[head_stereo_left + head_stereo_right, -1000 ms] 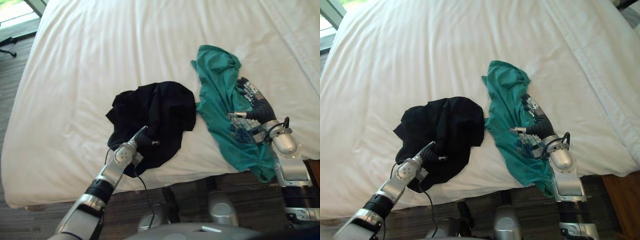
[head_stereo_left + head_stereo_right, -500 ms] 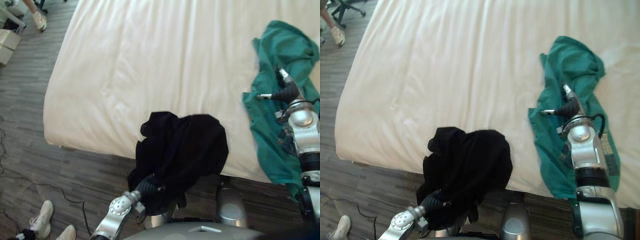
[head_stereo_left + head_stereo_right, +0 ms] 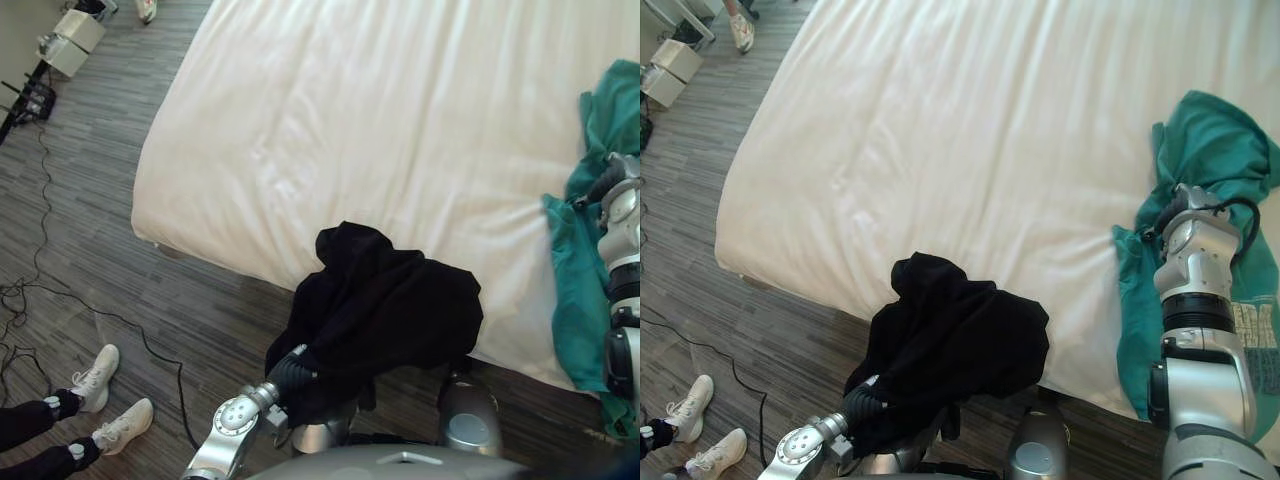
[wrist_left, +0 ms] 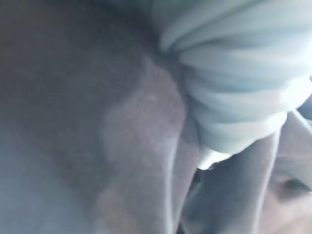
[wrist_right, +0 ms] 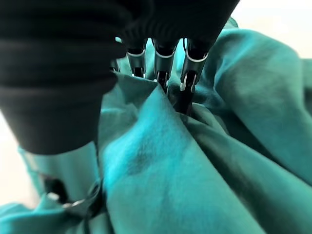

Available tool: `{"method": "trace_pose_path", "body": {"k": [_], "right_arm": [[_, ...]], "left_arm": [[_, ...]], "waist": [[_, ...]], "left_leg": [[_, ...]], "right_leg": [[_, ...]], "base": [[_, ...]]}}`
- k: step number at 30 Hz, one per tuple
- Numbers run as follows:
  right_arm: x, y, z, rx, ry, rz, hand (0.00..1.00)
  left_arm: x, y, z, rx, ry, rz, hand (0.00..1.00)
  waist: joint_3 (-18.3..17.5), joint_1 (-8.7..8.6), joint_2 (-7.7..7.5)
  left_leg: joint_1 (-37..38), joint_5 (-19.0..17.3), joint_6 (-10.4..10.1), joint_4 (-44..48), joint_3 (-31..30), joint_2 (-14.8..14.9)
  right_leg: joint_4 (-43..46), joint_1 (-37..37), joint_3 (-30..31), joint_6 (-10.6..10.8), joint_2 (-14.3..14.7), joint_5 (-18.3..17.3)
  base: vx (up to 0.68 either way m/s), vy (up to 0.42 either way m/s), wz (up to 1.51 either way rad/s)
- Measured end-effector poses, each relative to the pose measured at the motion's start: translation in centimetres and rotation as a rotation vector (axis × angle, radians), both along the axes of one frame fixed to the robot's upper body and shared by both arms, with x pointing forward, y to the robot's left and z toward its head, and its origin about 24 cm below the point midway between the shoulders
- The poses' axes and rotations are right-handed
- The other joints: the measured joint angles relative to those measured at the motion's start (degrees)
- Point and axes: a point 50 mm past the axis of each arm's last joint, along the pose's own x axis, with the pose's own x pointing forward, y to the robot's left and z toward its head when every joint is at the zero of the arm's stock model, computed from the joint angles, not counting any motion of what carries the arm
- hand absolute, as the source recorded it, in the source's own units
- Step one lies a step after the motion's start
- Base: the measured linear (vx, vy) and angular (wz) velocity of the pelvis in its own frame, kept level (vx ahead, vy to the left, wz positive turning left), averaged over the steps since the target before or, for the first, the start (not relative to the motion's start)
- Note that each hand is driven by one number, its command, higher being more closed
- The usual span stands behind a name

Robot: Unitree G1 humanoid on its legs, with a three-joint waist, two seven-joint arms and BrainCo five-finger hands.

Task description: Tidy the bed and pick cloth on bed and put in laundry

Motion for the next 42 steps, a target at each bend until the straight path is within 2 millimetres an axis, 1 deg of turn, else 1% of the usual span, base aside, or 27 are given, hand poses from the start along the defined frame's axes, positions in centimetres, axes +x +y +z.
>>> {"method": "trace_pose_path", "body": {"k": [2,4,6,7,8,9,10,11,12,13,14,15,16,18,21,24,29,33,35,36,37,38,39,40,41,42], "right_arm": [[-0.2,-0.3,-1.4,0.147,-0.049,-0.017,1.00],[-0.7,-0.4,-3.4,0.355,-0.119,-0.025,1.00],[-2.1,-0.2,-6.7,0.604,-0.190,-0.031,1.00],[-3.1,0.3,-8.7,0.769,-0.250,-0.029,1.00],[-3.8,0.8,-9.9,0.847,-0.274,-0.021,1.00],[-5.2,2.1,-12.3,1.005,-0.310,-0.013,1.00],[-6.3,3.9,-14.1,1.149,-0.355,0.000,1.00],[-7.1,4.9,-15.0,1.214,-0.375,0.003,1.00],[-8.5,6.8,-16.6,1.331,-0.402,0.009,1.00],[-9.6,8.4,-17.6,1.423,-0.419,0.026,1.00],[-10.2,9.3,-18.0,1.466,-0.425,0.035,1.00],[-11.1,11.0,-18.5,1.547,-0.438,0.056,1.00],[-11.6,11.8,-18.8,1.588,-0.444,0.062,1.00],[-13.3,14.4,-19.9,1.709,-0.440,0.063,1.00],[-14.7,16.6,-20.8,1.834,-0.444,0.037,1.00],[-14.9,17.7,-20.5,1.902,-0.468,0.068,1.00],[-14.7,19.5,-19.8,1.926,-0.429,0.149,1.00],[-14.7,20.9,-19.8,1.869,-0.333,0.231,1.00],[-14.8,21.6,-19.6,1.831,-0.284,0.282,1.00],[-14.9,22.1,-19.6,1.789,-0.249,0.311,1.00],[-15.0,22.3,-19.7,1.768,-0.234,0.318,1.00],[-15.1,22.4,-19.8,1.711,-0.215,0.320,1.00],[-15.1,21.9,-20.1,1.652,-0.204,0.315,1.00],[-15.1,21.7,-20.3,1.633,-0.197,0.305,1.00],[-15.0,21.2,-21.0,1.612,-0.173,0.274,1.00],[-15.2,20.9,-21.7,1.603,-0.152,0.238,1.00]], "left_arm": [[0.5,0.4,1.2,-0.014,-0.057,0.019,1.00],[1.0,0.7,2.5,-0.061,-0.109,0.053,1.00],[1.8,0.9,4.3,-0.104,-0.185,0.085,1.00],[2.2,1.0,5.3,-0.123,-0.231,0.098,1.00],[2.3,1.0,5.9,-0.139,-0.256,0.109,1.00],[2.5,1.1,6.7,-0.173,-0.289,0.136,1.00],[2.7,1.3,7.4,-0.208,-0.315,0.177,1.00],[2.8,1.3,7.7,-0.223,-0.327,0.199,1.00],[2.9,1.4,8.0,-0.237,-0.342,0.233,1.00],[3.0,1.5,8.2,-0.244,-0.352,0.259,1.00],[3.1,1.5,8.3,-0.259,-0.358,0.273,1.00],[3.1,1.5,8.6,-0.286,-0.373,0.304,1.00],[3.1,1.5,8.8,-0.302,-0.386,0.325,1.00],[3.4,1.1,9.2,-0.360,-0.420,0.385,1.00],[3.4,1.1,9.5,-0.376,-0.454,0.455,1.00],[3.4,1.0,9.5,-0.383,-0.454,0.488,1.00],[3.0,1.0,9.0,-0.377,-0.425,0.530,1.00],[2.5,0.5,8.2,-0.383,-0.354,0.594,1.00],[2.1,0.5,7.7,-0.389,-0.318,0.647,1.00],[1.8,0.6,7.4,-0.384,-0.297,0.676,1.00],[1.7,0.5,7.1,-0.380,-0.285,0.680,1.00],[1.6,0.2,6.4,-0.368,-0.249,0.687,1.00],[2.0,-0.2,5.5,-0.364,-0.213,0.687,1.00],[2.1,-0.3,5.0,-0.357,-0.193,0.695,1.00],[1.9,-0.2,3.7,-0.326,-0.133,0.725,1.00],[1.0,-0.3,2.2,-0.297,-0.056,0.766,1.00]], "waist": [[-0.89,0.07,-1.11],[-1.92,0.06,-2.24],[-3.69,-0.03,-3.74],[-4.72,-0.13,-4.66],[-5.54,-0.16,-5.09],[-7.42,-0.43,-5.84],[-8.73,-0.76,-6.40],[-9.27,-1.14,-6.65],[-10.52,-1.77,-6.83],[-11.45,-2.09,-7.03],[-11.66,-2.41,-7.11],[-12.27,-3.20,-7.26],[-12.43,-3.41,-7.29],[-12.73,-3.74,-7.43],[-14.54,-4.02,-7.84],[-15.83,-4.20,-8.04],[-17.05,-4.43,-8.20],[-17.22,-3.85,-8.06],[-17.49,-3.67,-7.84],[-17.88,-3.48,-7.77],[-18.35,-3.51,-7.77],[-18.87,-3.80,-8.03],[-19.24,-3.79,-8.28],[-19.39,-3.73,-8.11],[-19.39,-3.25,-8.48],[-20.14,-3.13,-8.80]], "left_leg": [[0.59,0.20,0.12,-0.51,-0.01,0.19],[1.55,0.32,-0.07,-1.05,-0.03,0.52],[2.60,0.16,-0.31,-1.86,-0.03,0.96],[3.30,-0.13,-0.73,-1.99,0.10,1.21],[3.61,-0.35,-1.04,-2.08,0.31,1.41],[3.89,-0.62,-1.43,-2.27,0.69,1.69],[4.47,-0.97,-1.90,-2.28,1.04,1.98],[5.04,-1.18,-2.18,-2.29,1.24,2.12],[5.59,-1.52,-2.62,-2.29,1.99,2.53],[6.07,-1.75,-2.91,-2.29,2.82,2.86],[6.42,-1.81,-2.98,-2.29,3.20,3.04],[6.57,-2.06,-3.16,-2.31,3.87,3.38],[6.69,-2.26,-3.19,-2.31,4.14,3.66],[7.37,-2.67,-3.30,-2.31,5.04,4.53],[7.41,-2.80,-3.44,-2.30,5.46,5.05],[7.66,-2.81,-3.45,-2.30,5.50,5.15],[8.25,-2.87,-3.43,-2.28,5.74,5.18],[7.62,-3.08,-3.40,-1.72,5.43,5.18],[7.11,-3.09,-3.37,-1.81,4.86,4.87],[6.62,-3.77,-2.55,-2.19,4.92,4.72],[6.15,-4.68,-1.62,-2.14,6.81,4.98],[5.63,-6.13,0.50,-1.39,14.22,5.94],[4.10,-5.19,3.74,1.64,20.74,7.07],[3.04,-2.58,5.13,4.01,23.24,7.67],[1.84,-1.38,3.96,7.57,24.90,6.94],[0.94,-0.70,4.87,8.24,25.07,6.57]], "right_leg": [[-0.42,0.41,-0.14,-0.04,0.26,0.01],[-1.93,2.02,-0.55,-0.19,0.86,0.63],[-3.33,3.39,-0.98,-0.29,1.47,0.75],[-4.08,4.28,-1.06,-0.32,1.75,0.75],[-4.37,4.56,-1.06,-0.36,1.93,0.73],[-5.12,4.99,-1.03,-0.42,2.24,0.69],[-5.54,5.56,-0.82,-0.54,2.54,0.62],[-5.82,6.17,-0.77,-0.64,2.70,0.55],[-6.03,6.49,-0.35,-0.83,2.85,0.43],[-6.06,6.51,0.40,-1.03,3.10,0.30],[-6.10,6.74,0.61,-1.11,3.28,0.25],[-6.34,6.85,0.97,-1.40,3.62,0.06],[-6.44,6.86,1.19,-1.44,3.90,0.03],[-6.52,7.13,2.04,-1.79,4.72,-0.05],[-6.96,7.14,2.50,-2.11,5.34,0.11],[-6.98,7.41,2.66,-2.13,5.44,0.12],[-6.93,7.88,3.16,-2.14,5.48,0.13],[-6.90,7.95,2.90,-2.21,5.46,0.08],[-6.80,8.00,1.39,-2.32,5.32,-0.21],[-6.43,8.08,0.01,-2.29,5.07,-0.60],[-6.37,8.13,-1.16,-2.23,4.75,-0.71],[-6.21,8.89,-4.78,-1.88,3.53,-0.96],[-4.71,9.15,-8.30,-1.31,2.02,-1.90],[-2.94,9.15,-9.81,-0.93,1.43,-3.09],[2.15,8.77,-12.13,-0.78,-1.00,-5.23],[4.01,7.99,-12.83,-2.12,-1.81,-6.68]], "base": [[0.03,-0.012,0.00],[0.10,-0.040,-0.03],[0.10,-0.050,-0.04],[0.11,-0.056,-0.07],[0.12,-0.061,-0.10],[0.13,-0.067,-0.15],[0.15,-0.081,-0.14],[0.14,-0.071,-0.20],[0.10,-0.048,-0.29],[0.07,-0.044,-0.34],[0.05,-0.045,-0.29],[0.04,-0.050,-0.17],[0.01,-0.047,-0.20],[0.00,-0.047,-0.20],[0.00,-0.030,-0.09],[0.00,-0.006,-0.01],[-0.01,0.004,-0.03],[-0.01,-0.001,0.03],[-0.02,0.002,0.27],[0.00,0.014,0.44],[0.04,0.023,0.95],[0.08,0.027,1.47],[0.10,0.037,1.64],[0.07,0.051,1.65],[0.00,0.075,1.42],[-0.02,0.067,1.32]]}}
